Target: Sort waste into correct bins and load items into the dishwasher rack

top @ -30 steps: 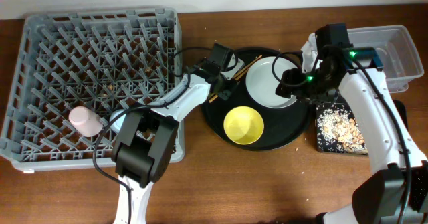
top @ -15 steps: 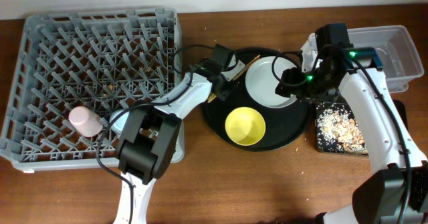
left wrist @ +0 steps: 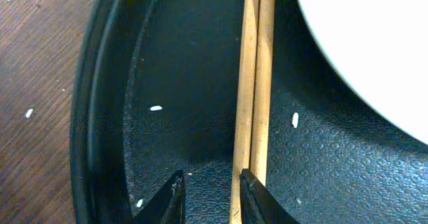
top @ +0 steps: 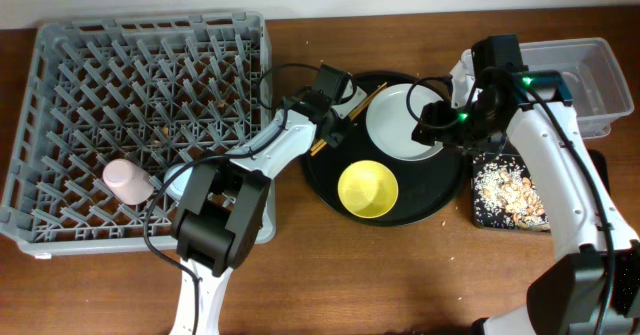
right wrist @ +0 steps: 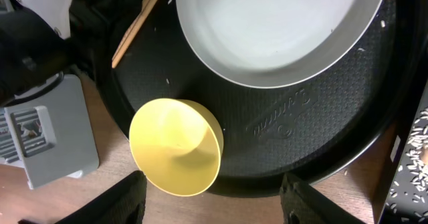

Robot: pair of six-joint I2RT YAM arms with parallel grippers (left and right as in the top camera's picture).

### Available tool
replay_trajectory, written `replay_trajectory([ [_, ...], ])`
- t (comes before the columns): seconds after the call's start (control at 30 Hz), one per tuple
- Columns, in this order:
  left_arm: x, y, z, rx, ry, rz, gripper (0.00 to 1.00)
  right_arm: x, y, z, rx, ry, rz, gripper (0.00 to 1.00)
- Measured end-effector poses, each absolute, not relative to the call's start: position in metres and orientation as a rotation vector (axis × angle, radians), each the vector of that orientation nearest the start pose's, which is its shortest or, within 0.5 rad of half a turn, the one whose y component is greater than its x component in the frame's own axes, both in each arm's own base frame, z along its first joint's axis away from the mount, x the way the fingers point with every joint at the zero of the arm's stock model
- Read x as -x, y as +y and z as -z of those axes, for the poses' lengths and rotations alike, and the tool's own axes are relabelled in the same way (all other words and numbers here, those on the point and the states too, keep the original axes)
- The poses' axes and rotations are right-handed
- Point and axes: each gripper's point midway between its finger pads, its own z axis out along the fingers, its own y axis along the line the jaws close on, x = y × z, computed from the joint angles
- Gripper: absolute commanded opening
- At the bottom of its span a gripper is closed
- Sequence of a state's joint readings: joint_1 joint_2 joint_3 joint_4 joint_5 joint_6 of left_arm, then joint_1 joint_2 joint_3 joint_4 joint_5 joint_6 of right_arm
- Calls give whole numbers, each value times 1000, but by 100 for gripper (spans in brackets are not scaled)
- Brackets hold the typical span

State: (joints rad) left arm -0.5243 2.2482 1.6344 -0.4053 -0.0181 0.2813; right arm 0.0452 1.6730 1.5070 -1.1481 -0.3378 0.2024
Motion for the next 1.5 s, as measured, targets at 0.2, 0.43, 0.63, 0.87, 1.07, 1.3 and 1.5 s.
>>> replay_trajectory([
  [0.2, -468, -275, -9, -1038, 2419, 126, 0, -356, 73, -166, -163, 2878, -534, 65],
  [0.43, -446, -267, -10, -1017, 2568, 146, 0, -356, 73, -167, -162, 2876, -534, 65],
  [0.63, -432, -222, -151, -669, 2697, 171, 0, -356, 73, -167, -162, 2875, -534, 65],
  [0.87, -421, -95, -132, 146, 2825, -12, 0, -356, 73, -167, -161, 2875, -534, 65],
  [1.07, -409, -101, -95, 93, 2877, -3, 22, -356, 73, -167, -161, 2875, -534, 65],
  [1.3, -411, -191, -200, -319, 2631, 343, 32, -356, 73, -167, -162, 2875, -534, 66],
  [1.5, -388, -294, -37, -995, 2700, 240, 44, -356, 73, -167, -162, 2875, -534, 66],
])
